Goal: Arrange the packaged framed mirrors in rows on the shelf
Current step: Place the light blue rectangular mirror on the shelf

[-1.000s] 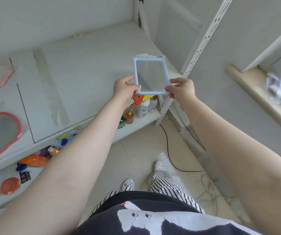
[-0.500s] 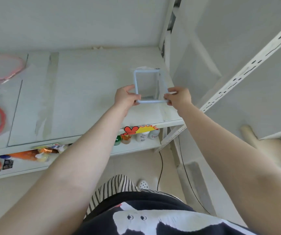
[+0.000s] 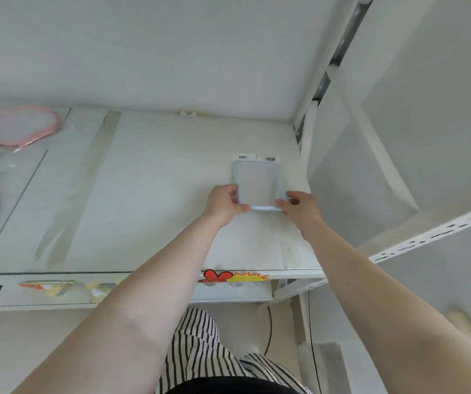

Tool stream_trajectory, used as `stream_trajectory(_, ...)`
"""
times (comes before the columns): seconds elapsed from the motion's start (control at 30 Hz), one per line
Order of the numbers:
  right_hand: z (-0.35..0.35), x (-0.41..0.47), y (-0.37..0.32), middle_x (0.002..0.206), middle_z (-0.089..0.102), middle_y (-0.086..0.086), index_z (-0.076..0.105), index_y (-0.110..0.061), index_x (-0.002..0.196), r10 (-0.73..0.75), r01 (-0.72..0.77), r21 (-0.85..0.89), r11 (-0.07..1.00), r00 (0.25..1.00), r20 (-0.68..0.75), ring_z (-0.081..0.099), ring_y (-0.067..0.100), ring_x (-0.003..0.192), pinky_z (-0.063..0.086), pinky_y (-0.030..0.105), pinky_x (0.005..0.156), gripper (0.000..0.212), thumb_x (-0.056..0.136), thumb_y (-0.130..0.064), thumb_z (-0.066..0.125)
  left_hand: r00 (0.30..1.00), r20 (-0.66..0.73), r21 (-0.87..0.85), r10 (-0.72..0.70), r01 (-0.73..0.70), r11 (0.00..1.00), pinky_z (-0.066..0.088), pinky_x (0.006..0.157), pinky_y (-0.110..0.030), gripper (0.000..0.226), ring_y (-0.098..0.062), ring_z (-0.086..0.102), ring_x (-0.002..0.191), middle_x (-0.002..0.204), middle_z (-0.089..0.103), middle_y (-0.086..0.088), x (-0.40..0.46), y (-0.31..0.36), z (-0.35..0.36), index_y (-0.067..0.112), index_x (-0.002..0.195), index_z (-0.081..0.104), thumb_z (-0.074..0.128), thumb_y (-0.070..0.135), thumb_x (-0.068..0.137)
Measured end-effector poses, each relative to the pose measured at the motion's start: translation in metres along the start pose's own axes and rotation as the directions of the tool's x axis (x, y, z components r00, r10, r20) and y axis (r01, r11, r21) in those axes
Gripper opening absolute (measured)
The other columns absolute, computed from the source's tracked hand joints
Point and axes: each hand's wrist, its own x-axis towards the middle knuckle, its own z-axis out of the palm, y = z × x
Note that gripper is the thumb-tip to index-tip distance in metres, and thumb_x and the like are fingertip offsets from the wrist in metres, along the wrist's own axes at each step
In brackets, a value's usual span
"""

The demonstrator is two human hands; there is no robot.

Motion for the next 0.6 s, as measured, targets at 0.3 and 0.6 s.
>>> stream_trajectory(0.3,0.009,0.07,0.005,0.074,0.053,0.011,0.067,0.001,0.095,-0.183,0.18,-0.105,0.978,0.983,-0.011,0.044,0.017,0.068,0.037,0.026,0.066,0.036,0.067,-0.016,0.081,0.99,-0.082,0.138,0.117,-0.105,0.985,0.047,0.066,-0.028,0.032,-0.019,0.055,0.069,0.082,0.066,-0.016,0.082,-0.009,0.02,-0.004,0.083,0.064,0.081,0.011,0.061)
stream_trajectory(0.6,0.005,0.101,-0.008,0.069,0.047,0.002,0.069,0.002,0.101,-0.214,0.194,-0.2,0.96,0.973,-0.084,0.043,0.02,0.071,0.038,0.028,0.068,0.036,0.07,-0.012,0.082,0.981,-0.122,0.252,0.15,-0.115,0.961,0.048,0.074,-0.027,0.024,-0.031,0.064,0.089,0.104,0.059,-0.018,0.115,0.003,0.035,0.002,0.087,0.066,0.078,0.01,0.068)
